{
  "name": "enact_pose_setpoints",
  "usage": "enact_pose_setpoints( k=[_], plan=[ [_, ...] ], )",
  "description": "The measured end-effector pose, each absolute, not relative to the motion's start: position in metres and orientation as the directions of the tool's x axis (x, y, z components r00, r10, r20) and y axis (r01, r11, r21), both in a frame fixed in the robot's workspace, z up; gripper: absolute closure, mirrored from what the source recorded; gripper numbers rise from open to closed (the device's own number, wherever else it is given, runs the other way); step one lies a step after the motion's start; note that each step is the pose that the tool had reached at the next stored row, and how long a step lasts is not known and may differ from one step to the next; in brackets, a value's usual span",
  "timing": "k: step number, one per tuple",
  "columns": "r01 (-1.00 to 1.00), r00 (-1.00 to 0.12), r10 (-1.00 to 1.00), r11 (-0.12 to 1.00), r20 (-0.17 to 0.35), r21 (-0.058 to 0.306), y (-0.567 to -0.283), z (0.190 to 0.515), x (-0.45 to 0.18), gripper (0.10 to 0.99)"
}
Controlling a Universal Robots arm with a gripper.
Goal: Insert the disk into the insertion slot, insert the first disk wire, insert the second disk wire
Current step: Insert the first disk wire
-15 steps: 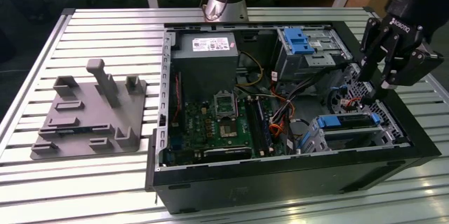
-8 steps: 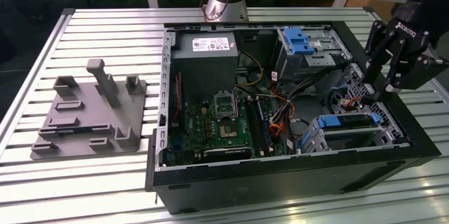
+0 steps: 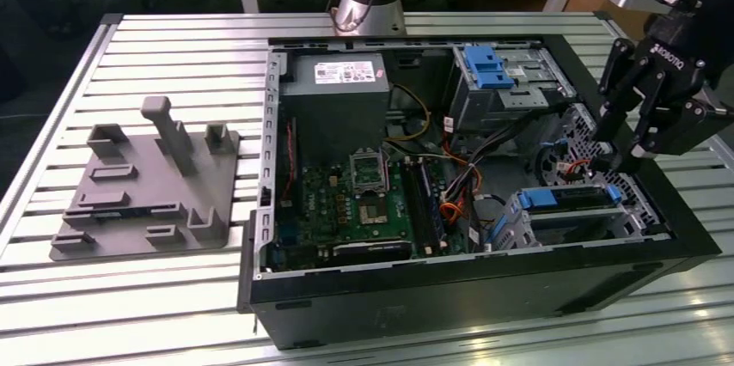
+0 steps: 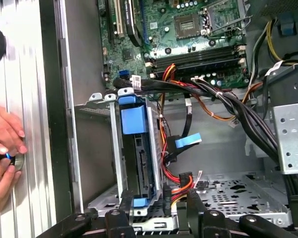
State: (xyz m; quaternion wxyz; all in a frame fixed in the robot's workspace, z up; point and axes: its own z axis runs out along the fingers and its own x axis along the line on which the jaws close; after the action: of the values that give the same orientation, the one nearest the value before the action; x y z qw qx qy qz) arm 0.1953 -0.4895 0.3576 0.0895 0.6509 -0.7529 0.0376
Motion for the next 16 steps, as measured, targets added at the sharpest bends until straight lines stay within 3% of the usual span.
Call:
enact_pose_setpoints(
  k=[16],
  plan=[
    [-0.98,-0.154,-0.97,0.174,0.186,0.093,-0.4896,0.3518,0.2027,0.541]
  ],
)
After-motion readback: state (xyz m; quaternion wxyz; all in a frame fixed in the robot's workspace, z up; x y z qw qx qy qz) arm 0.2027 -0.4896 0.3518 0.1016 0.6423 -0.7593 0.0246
